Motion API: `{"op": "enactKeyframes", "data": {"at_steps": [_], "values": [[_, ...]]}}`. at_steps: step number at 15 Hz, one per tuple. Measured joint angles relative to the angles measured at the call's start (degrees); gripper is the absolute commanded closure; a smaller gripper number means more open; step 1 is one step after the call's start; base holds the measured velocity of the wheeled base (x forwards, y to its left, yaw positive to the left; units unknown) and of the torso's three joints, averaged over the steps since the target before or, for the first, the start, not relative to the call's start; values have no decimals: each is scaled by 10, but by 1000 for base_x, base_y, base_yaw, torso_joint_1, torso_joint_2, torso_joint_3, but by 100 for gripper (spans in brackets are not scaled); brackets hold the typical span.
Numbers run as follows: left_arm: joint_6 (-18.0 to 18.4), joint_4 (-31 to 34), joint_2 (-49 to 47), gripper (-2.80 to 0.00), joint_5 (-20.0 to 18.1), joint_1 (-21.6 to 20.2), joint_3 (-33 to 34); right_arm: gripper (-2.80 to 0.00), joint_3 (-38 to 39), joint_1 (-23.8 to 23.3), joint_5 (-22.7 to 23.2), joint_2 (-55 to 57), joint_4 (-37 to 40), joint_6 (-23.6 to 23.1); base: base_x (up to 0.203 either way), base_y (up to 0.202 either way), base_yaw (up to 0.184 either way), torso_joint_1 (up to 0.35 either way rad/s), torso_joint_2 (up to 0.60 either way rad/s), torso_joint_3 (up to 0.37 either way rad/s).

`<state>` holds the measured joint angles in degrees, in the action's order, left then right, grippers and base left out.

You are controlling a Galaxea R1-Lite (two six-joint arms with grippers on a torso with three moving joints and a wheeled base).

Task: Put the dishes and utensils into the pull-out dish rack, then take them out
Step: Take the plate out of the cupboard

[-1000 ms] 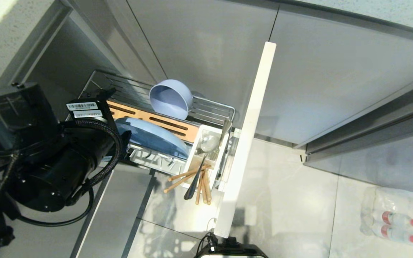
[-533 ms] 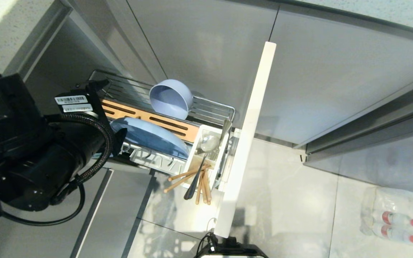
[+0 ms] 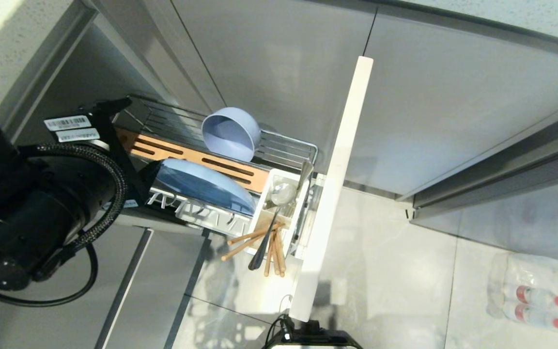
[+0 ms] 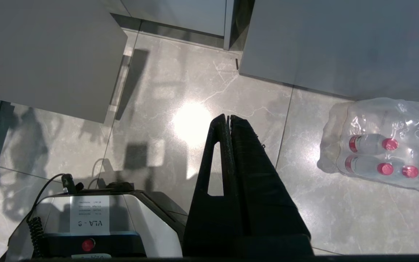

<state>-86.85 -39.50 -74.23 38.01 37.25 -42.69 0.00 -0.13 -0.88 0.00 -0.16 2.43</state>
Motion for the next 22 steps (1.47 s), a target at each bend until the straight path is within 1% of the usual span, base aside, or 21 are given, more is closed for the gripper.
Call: {"op": "enactKeyframes", "data": {"at_steps": [2, 6, 7, 9, 12, 16, 19, 22], "values": [[1, 8, 8, 0, 1, 2, -2, 0, 0, 0, 0, 0, 0, 0, 0, 0, 0, 0, 0, 0], [2, 60, 15, 0, 1, 15, -24, 0, 0, 0, 0, 0, 0, 0, 0, 0, 0, 0, 0, 0], [12, 77, 16, 0, 0, 22, -33, 0, 0, 0, 0, 0, 0, 0, 0, 0, 0, 0, 0, 0], [47, 115, 16, 0, 1, 39, -56, 0, 0, 0, 0, 0, 0, 0, 0, 0, 0, 0, 0, 0], [90, 151, 19, 0, 4, 59, -90, 0, 0, 0, 0, 0, 0, 0, 0, 0, 0, 0, 0, 0], [181, 158, 26, 0, 1, 91, -130, 0, 0, 0, 0, 0, 0, 0, 0, 0, 0, 0, 0, 0], [280, 157, 32, 0, -10, 125, -174, 0, 0, 0, 0, 0, 0, 0, 0, 0, 0, 0, 0, 0], [392, 157, 36, 0, -18, 165, -220, 0, 0, 0, 0, 0, 0, 0, 0, 0, 0, 0, 0, 0]]}}
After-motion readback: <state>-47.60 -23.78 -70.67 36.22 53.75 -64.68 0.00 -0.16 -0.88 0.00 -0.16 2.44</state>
